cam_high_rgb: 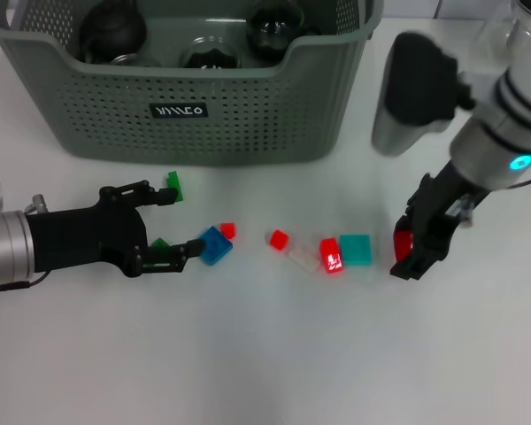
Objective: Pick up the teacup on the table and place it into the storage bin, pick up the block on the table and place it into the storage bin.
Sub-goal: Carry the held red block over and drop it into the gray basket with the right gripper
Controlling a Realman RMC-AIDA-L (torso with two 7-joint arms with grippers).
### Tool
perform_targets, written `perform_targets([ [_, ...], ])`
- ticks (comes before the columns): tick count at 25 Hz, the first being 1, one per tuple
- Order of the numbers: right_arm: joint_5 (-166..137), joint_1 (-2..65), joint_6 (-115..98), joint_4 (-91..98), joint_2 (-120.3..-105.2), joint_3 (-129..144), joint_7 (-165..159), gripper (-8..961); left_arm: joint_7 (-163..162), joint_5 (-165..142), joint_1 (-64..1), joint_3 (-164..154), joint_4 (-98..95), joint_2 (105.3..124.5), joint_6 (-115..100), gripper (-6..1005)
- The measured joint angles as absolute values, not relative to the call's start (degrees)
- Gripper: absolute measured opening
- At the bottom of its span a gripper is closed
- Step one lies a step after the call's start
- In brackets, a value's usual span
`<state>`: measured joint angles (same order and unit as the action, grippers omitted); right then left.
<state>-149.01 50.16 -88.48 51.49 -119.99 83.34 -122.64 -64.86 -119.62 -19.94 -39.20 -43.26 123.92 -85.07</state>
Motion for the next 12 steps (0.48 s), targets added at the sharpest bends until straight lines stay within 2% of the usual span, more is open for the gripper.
perform_targets([
  [4, -148.8, 47.9, -100.8, 62.2, -119.62, 75.9, -123.0, 704, -64.9, -119.6, -19.6, -39.0, -43.3, 123.70, -85.1, 860],
  [8, -144.4, 48.4, -112.1, 71.2, -119.46, 65.9, -123.5, 703, -64.9, -119.6, -19.5, -39.0, -43.2, 123.54, -85.1, 860],
  [12, -130.1, 50.0, -113.8, 75.1, -117.19, 63.5, -126.9, 703, -64.8, -119.7, -19.5, -39.0, -43.4, 123.41, -85.0, 860],
])
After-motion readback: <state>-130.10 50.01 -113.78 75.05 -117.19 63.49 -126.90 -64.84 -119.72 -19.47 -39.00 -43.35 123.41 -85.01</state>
